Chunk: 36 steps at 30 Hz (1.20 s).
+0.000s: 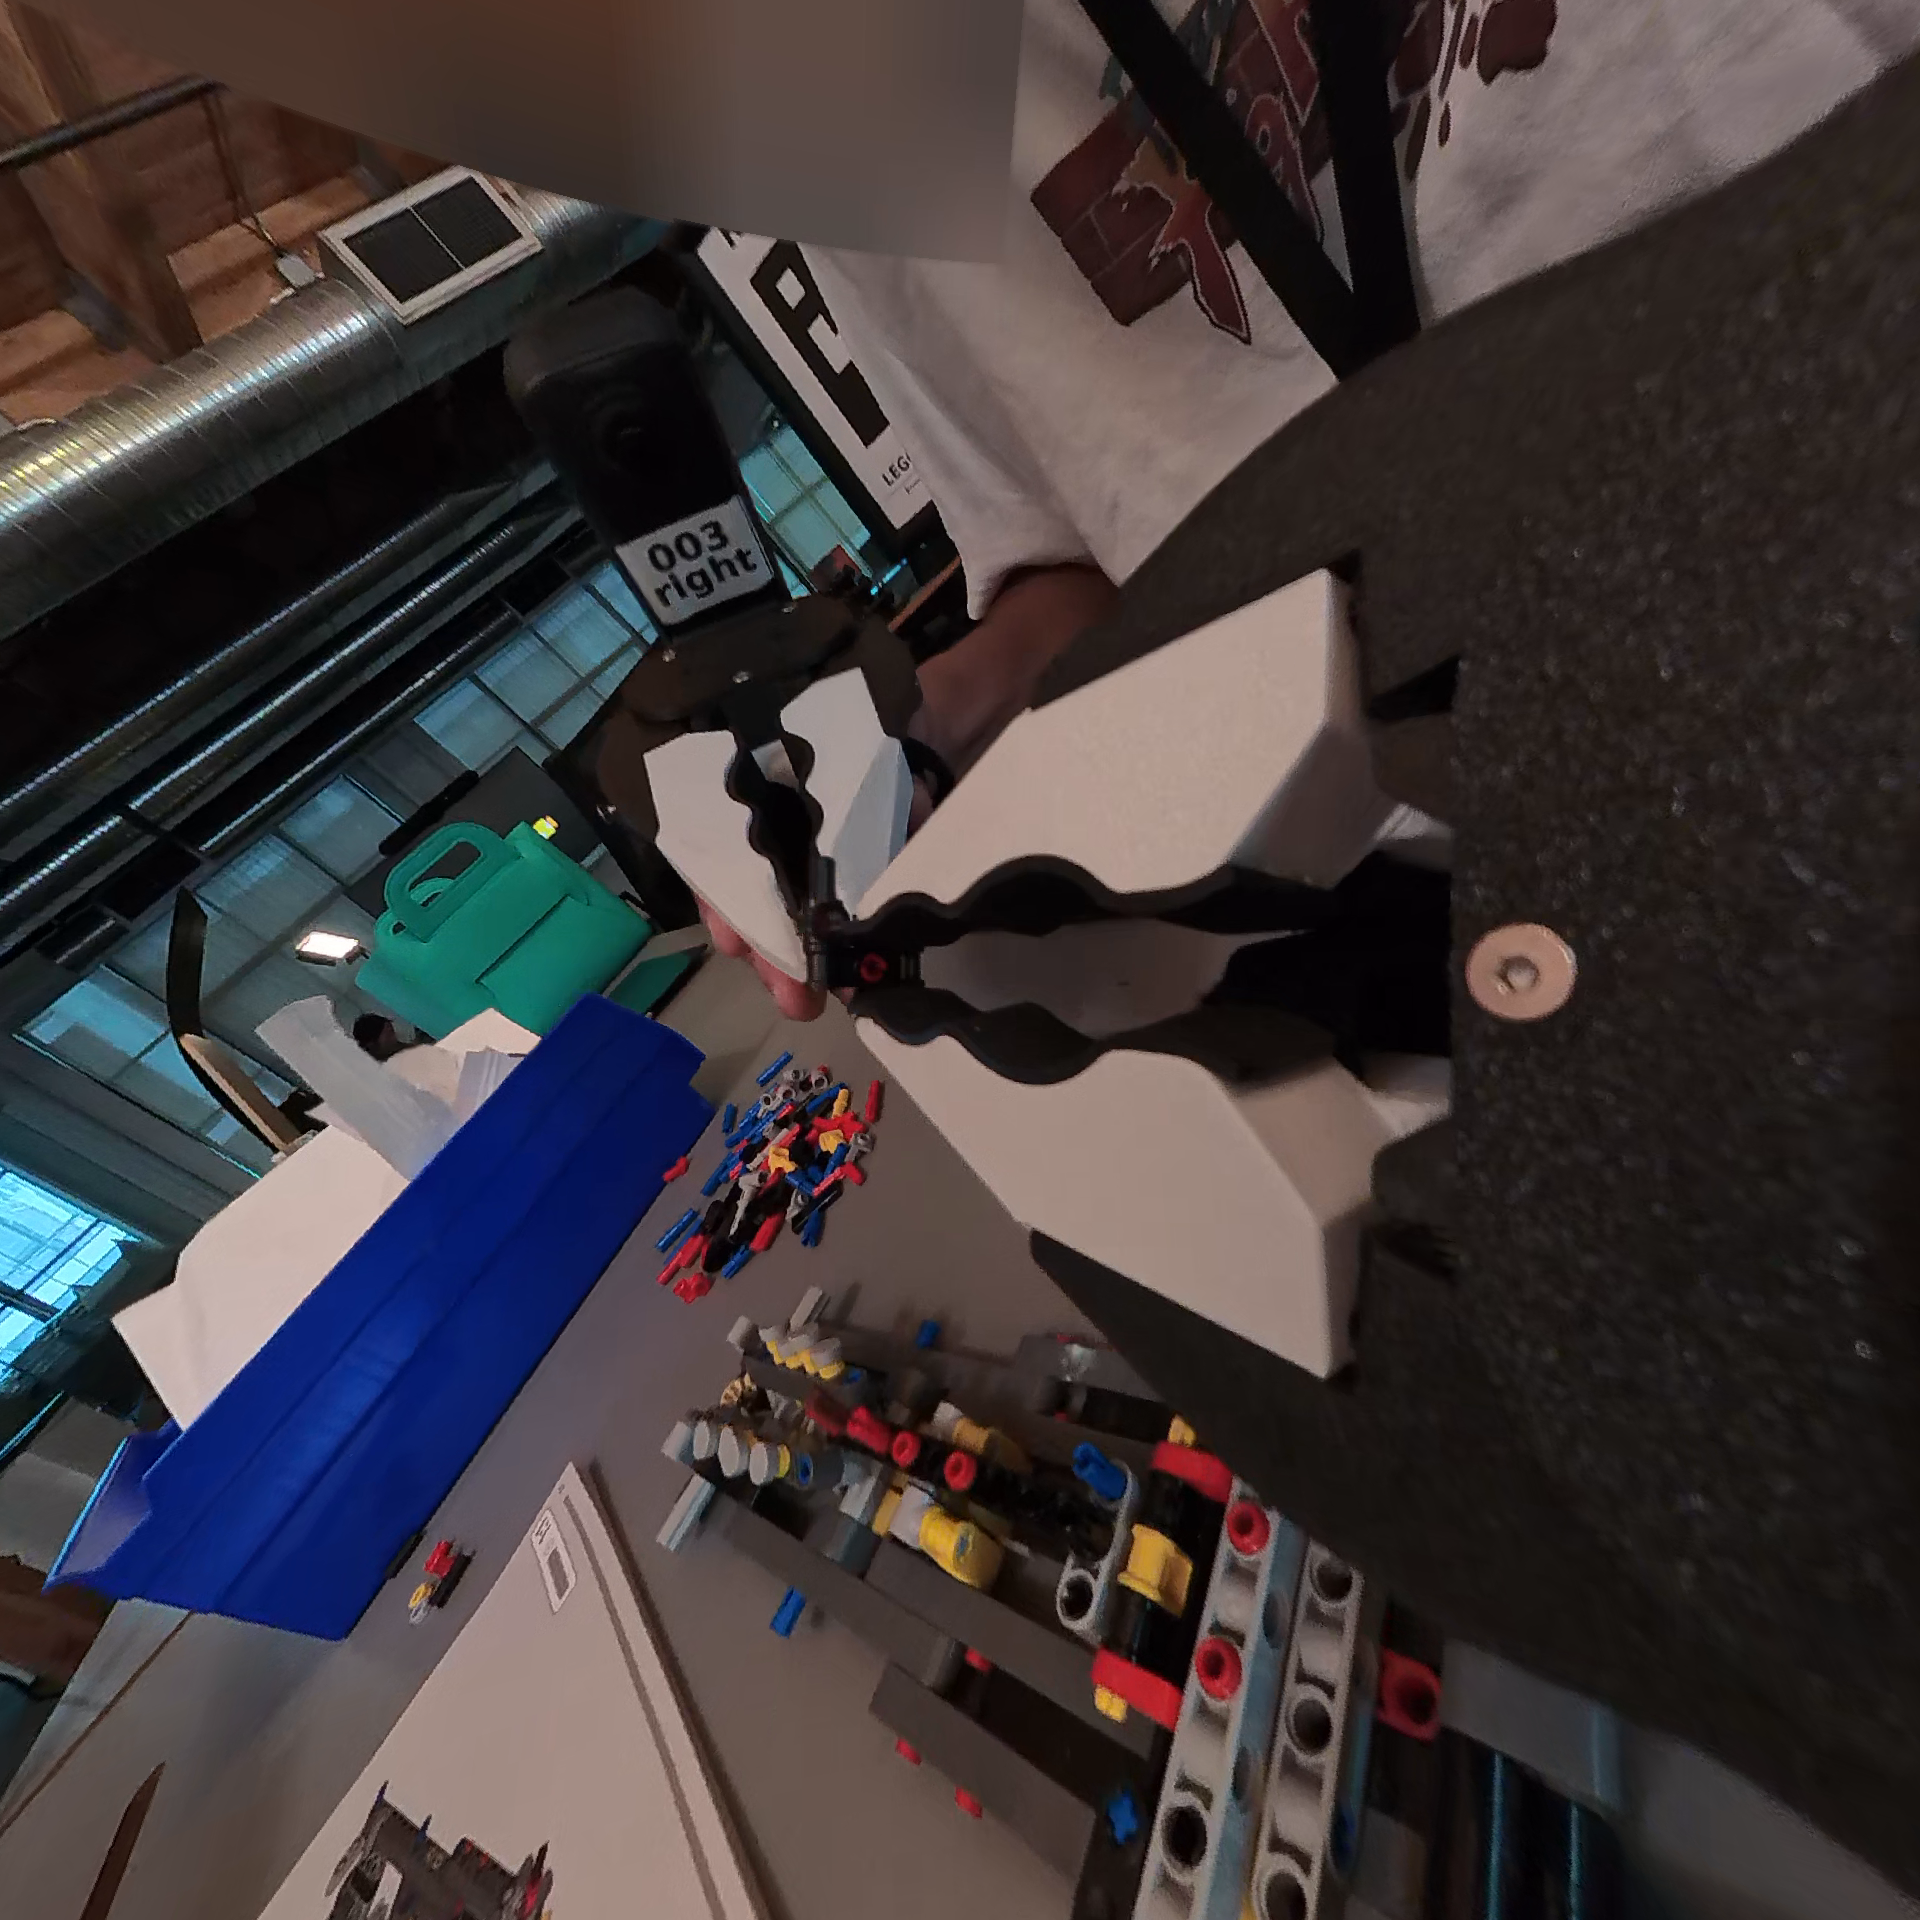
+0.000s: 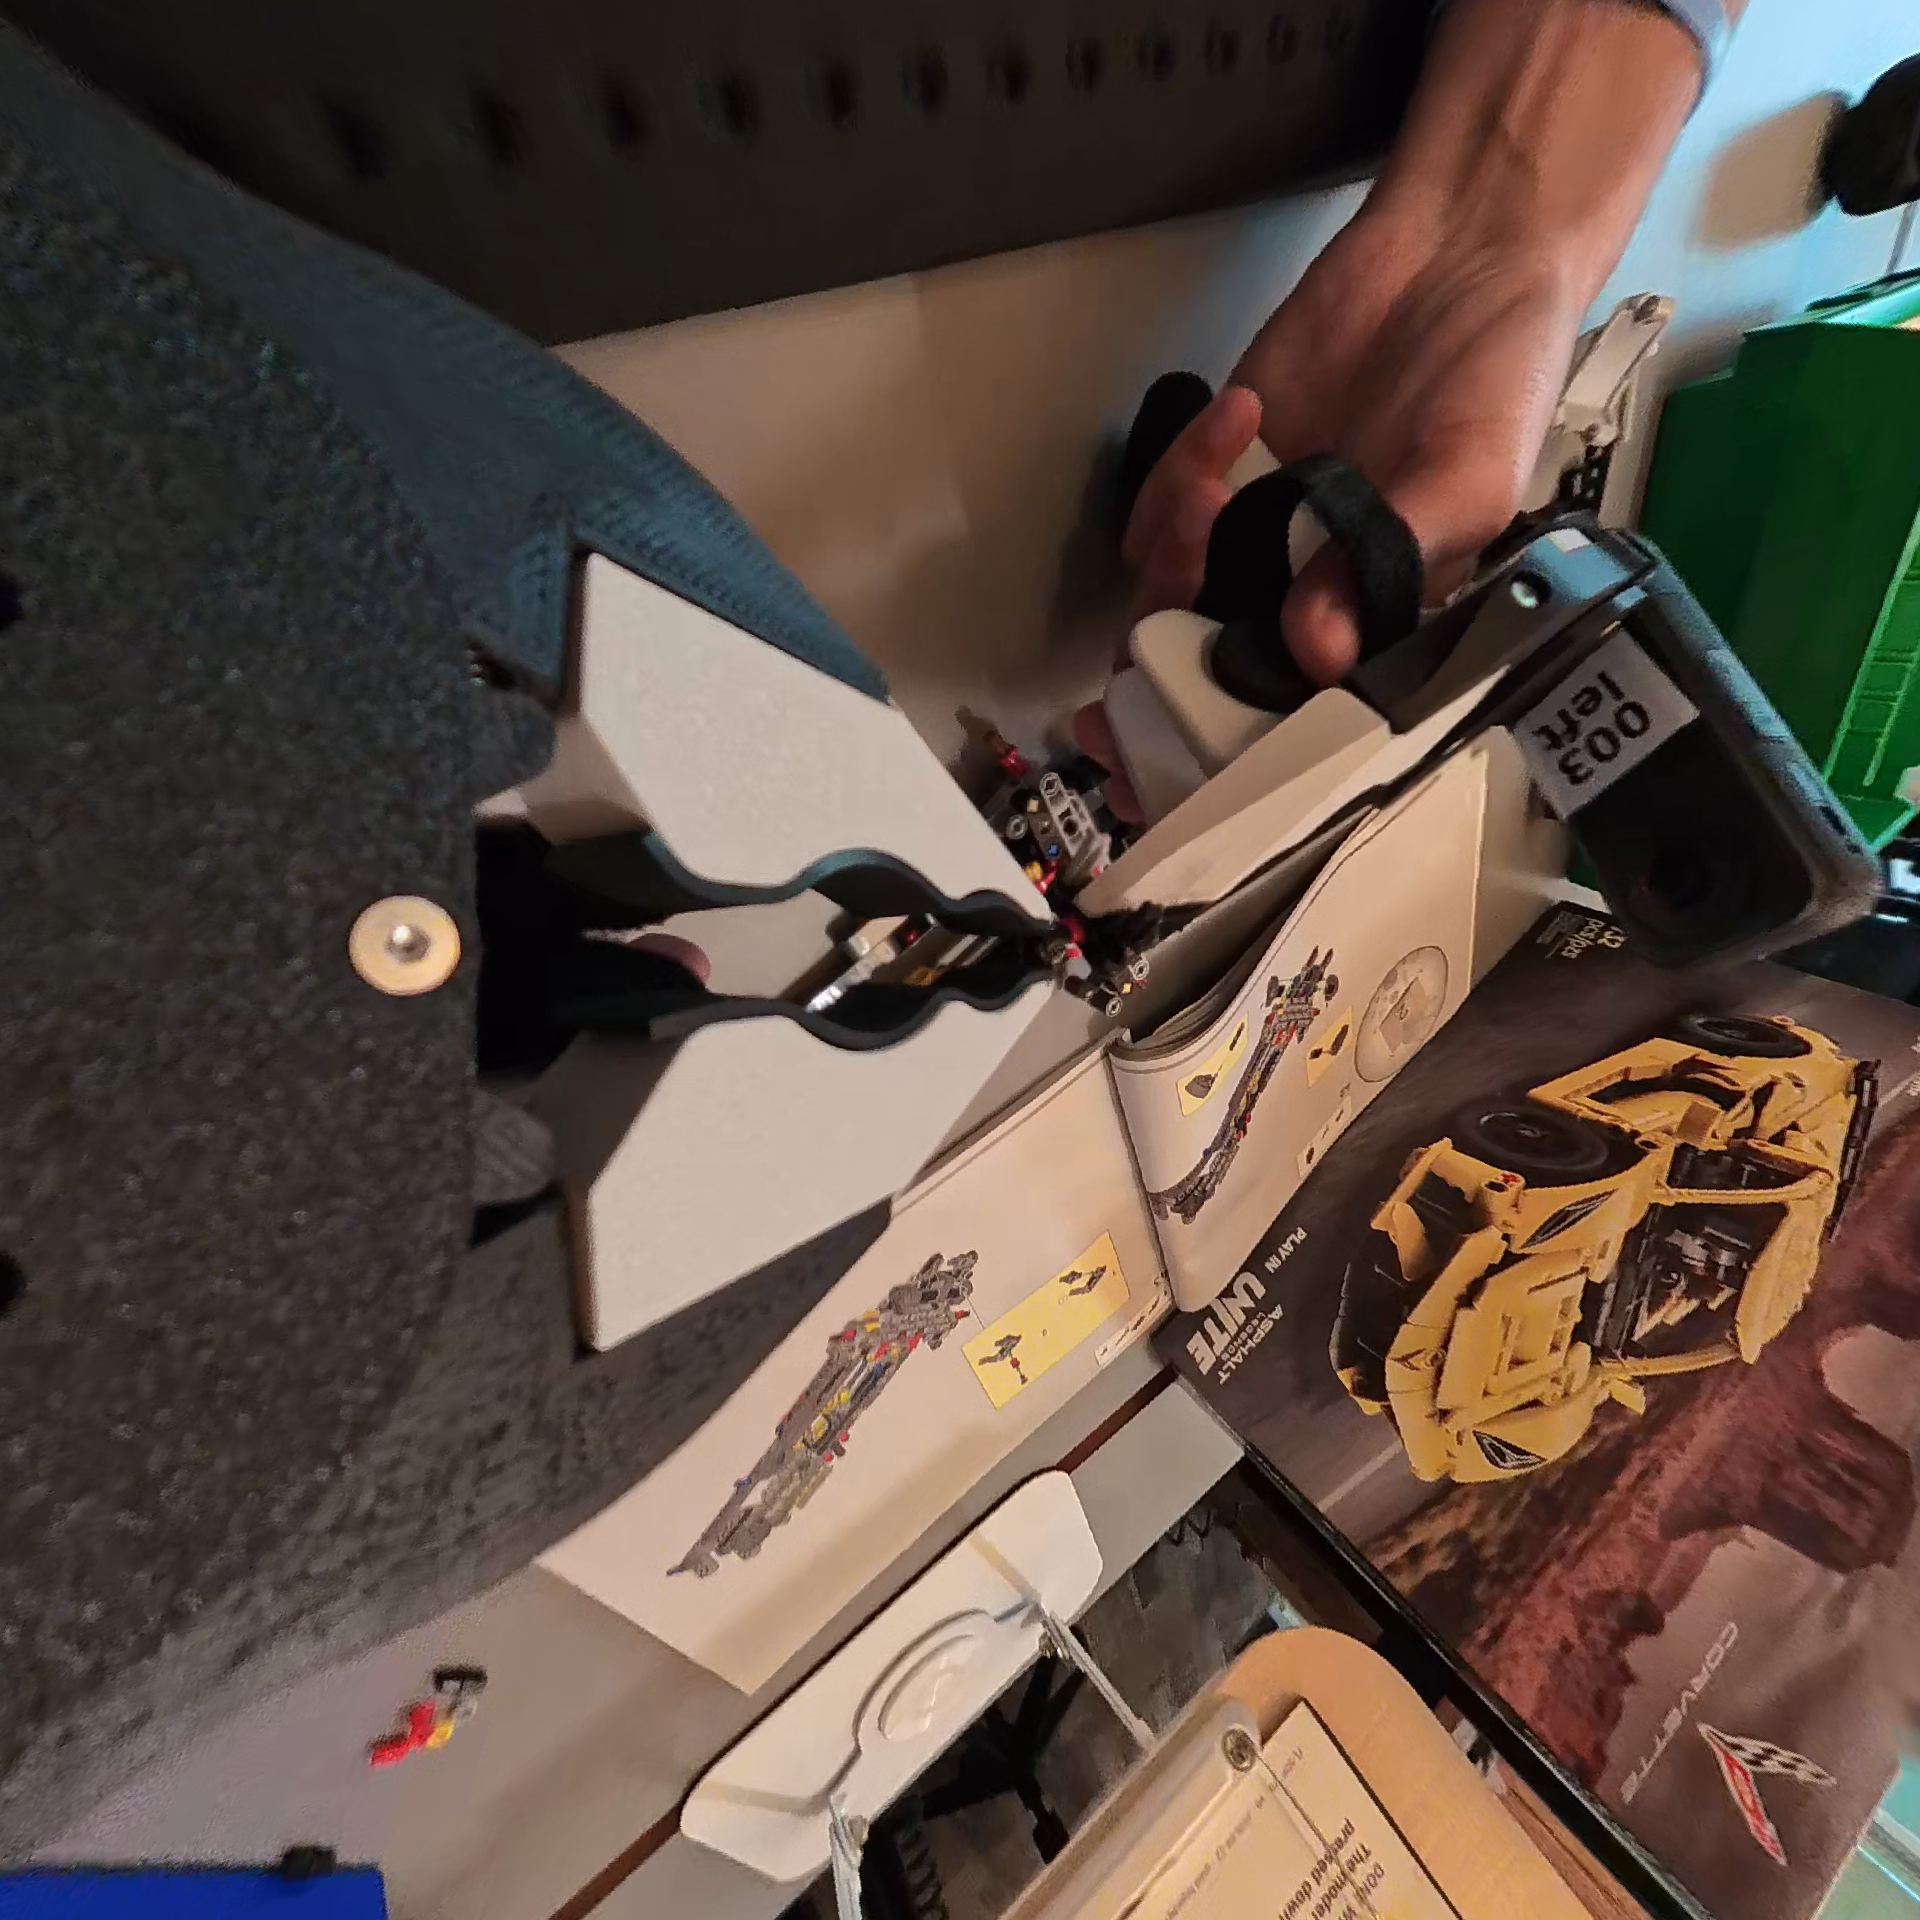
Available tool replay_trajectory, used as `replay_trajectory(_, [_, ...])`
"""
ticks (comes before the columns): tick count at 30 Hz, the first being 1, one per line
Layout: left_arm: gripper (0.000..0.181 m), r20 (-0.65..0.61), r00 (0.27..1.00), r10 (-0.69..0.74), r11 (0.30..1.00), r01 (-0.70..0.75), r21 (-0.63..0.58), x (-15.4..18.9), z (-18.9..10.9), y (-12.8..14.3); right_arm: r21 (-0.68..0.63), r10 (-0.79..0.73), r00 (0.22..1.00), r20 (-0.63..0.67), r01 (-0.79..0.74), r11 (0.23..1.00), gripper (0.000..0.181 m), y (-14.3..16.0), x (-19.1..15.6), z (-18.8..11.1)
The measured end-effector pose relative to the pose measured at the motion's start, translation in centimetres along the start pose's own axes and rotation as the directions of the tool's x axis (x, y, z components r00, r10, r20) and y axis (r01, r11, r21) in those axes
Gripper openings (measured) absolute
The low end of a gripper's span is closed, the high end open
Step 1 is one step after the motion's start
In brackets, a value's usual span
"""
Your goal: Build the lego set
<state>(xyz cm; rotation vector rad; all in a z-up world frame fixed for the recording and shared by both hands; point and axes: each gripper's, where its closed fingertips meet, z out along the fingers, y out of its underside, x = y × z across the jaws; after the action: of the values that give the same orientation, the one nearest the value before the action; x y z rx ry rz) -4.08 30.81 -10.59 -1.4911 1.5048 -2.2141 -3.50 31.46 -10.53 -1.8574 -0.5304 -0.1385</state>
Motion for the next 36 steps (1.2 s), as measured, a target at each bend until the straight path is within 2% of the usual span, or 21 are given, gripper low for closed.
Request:
replay_trajectory(4, [0.006, -0.015, 0.999, -0.051, 0.999, 0.051, 0.004, -0.1, 0.0, 0.1, 0.081, 0.106, 0.994, 0.017, -0.107, 0.991, 0.003, 0.1, -0.1, 0.1])
replay_trajectory(10, [0.006, 0.004, 0.998, -0.060, 0.998, 0.060, -0.005, -0.4, 0.1, 0.4, 0.139, 0.155, 0.988, 0.006, -0.155, 0.978, 0.003, 0.3, -0.1, 0.2])
replay_trajectory(13, [0.006, 0.014, 0.998, -0.064, 0.997, 0.065, -0.046, -0.6, 0.2, 0.9, 0.123, 0.108, 0.994, 0.002, -0.107, 0.987, 0.003, 0.8, -0.4, 0.3])
replay_trajectory(21, [0.006, 0.013, 0.998, -0.054, 0.997, 0.055, -0.058, -0.5, 0.4, 1.2, 0.136, 0.154, 0.988, 0.018, -0.155, 0.979, 0.003, 0.8, -0.7, 0.2])
replay_trajectory(24, [0.006, -0.011, 0.999, -0.046, 0.998, 0.045, -0.045, -0.1, 0.4, 0.8, 0.169, 0.272, 0.960, 0.065, -0.279, 0.945, 0.004, 0.4, -0.6, 0.1])
replay_trajectory(27, [0.006, 0.007, 1.000, 0.030, 0.999, -0.030, -0.038, 0.1, 0.3, 0.3, 0.214, 0.392, 0.905, 0.166, -0.421, 0.881, 0.014, -0.3, 0.0, -0.9])
replay_trajectory(29, [0.006, 0.013, 0.998, 0.066, 0.997, -0.066, -0.029, 0.3, 0.3, 0.1, 0.182, 0.451, 0.863, 0.226, -0.492, 0.851, 0.015, 0.0, -0.3, -0.9])
replay_trajectory(31, [0.006, 0.021, 0.996, 0.091, 0.995, -0.090, -0.041, 0.3, 0.4, 0.3, 0.173, 0.454, 0.854, 0.256, -0.502, 0.847, 0.009, -0.2, -0.7, -0.8])
replay_trajectory(33, [0.006, 0.009, 0.995, 0.098, 0.994, -0.097, -0.040, 0.6, 0.5, 0.4, 0.192, 0.428, 0.875, 0.224, -0.471, 0.861, 0.001, -0.3, -0.5, -0.8])
replay_trajectory(36, [0.006, -0.006, 0.996, 0.087, 0.995, -0.087, -0.041, 0.7, 0.5, 0.4, 0.196, 0.408, 0.886, 0.221, -0.450, 0.871, 0.000, -0.3, -0.6, -0.9])
